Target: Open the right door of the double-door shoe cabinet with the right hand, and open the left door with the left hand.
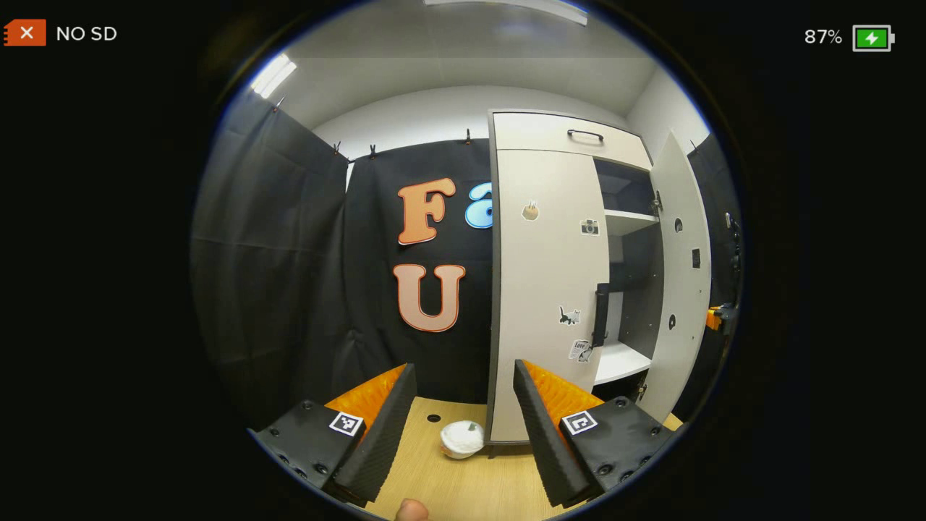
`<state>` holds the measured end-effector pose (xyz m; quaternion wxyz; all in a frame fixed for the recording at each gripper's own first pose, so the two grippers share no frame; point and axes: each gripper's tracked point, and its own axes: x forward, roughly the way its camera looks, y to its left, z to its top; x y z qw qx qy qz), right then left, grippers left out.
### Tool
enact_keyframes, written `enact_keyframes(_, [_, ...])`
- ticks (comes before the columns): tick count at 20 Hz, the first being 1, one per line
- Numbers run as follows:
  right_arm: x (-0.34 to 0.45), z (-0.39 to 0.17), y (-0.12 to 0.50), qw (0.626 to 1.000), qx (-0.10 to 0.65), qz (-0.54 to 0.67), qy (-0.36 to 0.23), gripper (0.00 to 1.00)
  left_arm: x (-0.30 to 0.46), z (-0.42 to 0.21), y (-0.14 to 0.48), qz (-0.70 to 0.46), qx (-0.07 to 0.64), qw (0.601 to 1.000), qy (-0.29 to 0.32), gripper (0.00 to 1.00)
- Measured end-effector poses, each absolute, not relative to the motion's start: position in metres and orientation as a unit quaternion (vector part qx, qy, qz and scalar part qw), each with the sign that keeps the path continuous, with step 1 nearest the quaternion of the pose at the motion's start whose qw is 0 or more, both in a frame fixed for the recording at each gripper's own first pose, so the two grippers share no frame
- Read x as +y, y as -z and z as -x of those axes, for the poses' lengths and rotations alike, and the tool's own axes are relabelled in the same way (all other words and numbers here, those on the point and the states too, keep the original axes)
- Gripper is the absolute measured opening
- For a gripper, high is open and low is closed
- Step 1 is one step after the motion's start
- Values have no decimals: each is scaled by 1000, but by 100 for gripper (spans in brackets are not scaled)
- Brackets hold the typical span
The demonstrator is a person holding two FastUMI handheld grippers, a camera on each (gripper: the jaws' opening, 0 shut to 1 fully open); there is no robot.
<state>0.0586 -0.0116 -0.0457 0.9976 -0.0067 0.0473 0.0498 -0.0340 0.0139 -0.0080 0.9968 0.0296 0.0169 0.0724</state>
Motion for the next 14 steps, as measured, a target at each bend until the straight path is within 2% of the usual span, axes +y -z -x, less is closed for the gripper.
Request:
enact_keyframes(4, [-38, -55, 45, 998, 47, -3, -50, 0, -13, 30, 8, -33, 20, 998, -58, 81])
enact_keyframes(7, [-79, -49, 37, 1000, 28, 3, -10, 6, -38, 23, 9, -34, 21, 998, -44, 81])
enact_keyframes(9, [-94, -35, 30, 1000, 27, -3, 0, 25, -56, 16, 11, -31, 24, 999, -30, 82])
enact_keyframes(10, [-98, -32, 31, 999, 31, -11, -2, 40, -66, 12, 12, -31, 23, 999, -22, 81])
enact_keyframes(13, [-120, -27, 39, 999, 42, -19, 9, 63, -98, -3, 10, -33, 16, 999, 1, 81])
enact_keyframes(14, [-126, -26, 42, 999, 45, -19, 13, 74, -107, -10, 10, -35, 14, 999, 8, 81])
